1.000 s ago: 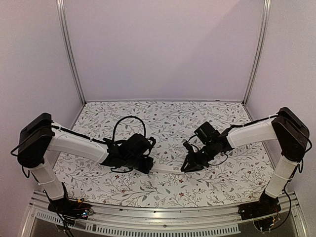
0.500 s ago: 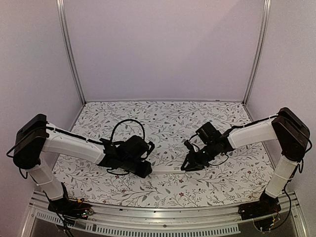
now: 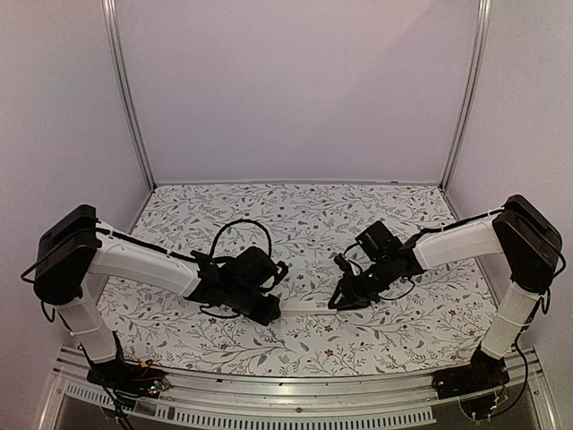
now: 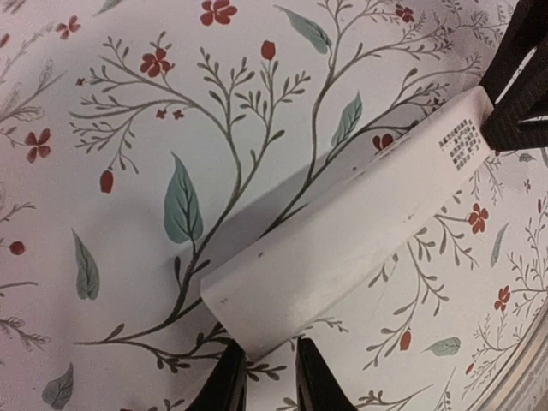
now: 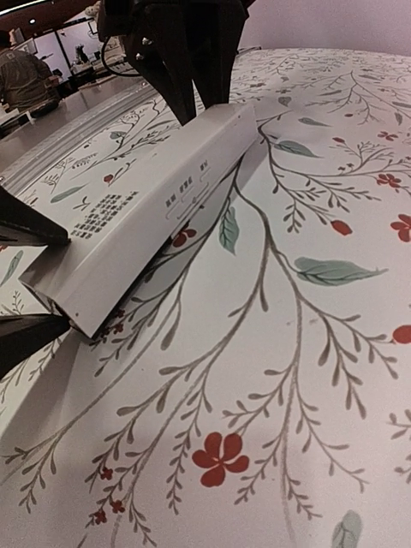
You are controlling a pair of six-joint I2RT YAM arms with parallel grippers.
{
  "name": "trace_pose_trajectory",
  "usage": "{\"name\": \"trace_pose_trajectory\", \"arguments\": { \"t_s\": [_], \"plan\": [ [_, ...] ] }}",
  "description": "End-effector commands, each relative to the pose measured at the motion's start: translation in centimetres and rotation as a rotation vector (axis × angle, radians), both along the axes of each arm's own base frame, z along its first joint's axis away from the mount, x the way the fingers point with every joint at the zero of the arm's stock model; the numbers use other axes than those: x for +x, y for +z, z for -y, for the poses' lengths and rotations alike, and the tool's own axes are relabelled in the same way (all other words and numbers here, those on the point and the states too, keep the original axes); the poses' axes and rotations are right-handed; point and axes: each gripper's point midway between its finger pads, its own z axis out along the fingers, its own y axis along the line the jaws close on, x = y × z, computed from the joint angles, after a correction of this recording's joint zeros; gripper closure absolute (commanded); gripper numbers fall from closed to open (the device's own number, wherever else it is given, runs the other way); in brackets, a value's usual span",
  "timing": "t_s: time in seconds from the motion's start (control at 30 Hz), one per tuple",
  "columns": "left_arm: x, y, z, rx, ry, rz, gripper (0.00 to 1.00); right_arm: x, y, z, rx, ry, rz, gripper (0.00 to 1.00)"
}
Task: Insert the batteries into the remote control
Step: Load the battery cover onto the remote control without the battery cover.
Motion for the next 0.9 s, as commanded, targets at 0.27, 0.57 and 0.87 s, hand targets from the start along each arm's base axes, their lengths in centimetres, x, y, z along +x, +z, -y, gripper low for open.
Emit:
{"name": "trace_pose_trajectory", "arguments": {
  "t_s": [0.27,0.57,0.87],
  "plan": [
    [-1.7,2.2,3.0,-0.046,-0.177,0.029,0.70,0.6,0.6,-0.2,0.056,-0.006,-0.007,0.69],
    [-1.0,6.0,2.3,-0.006,-0.357,0.150,0.14,2.5,4.9,3.3,0.034,-0.028,0.116,0.36],
    [-1.2,4.2,5.4,0.061,-0.606,0.112,0.01,3.6,13.5,7.3,-0.068,-0.033,0.463,0.20]
  ]
}}
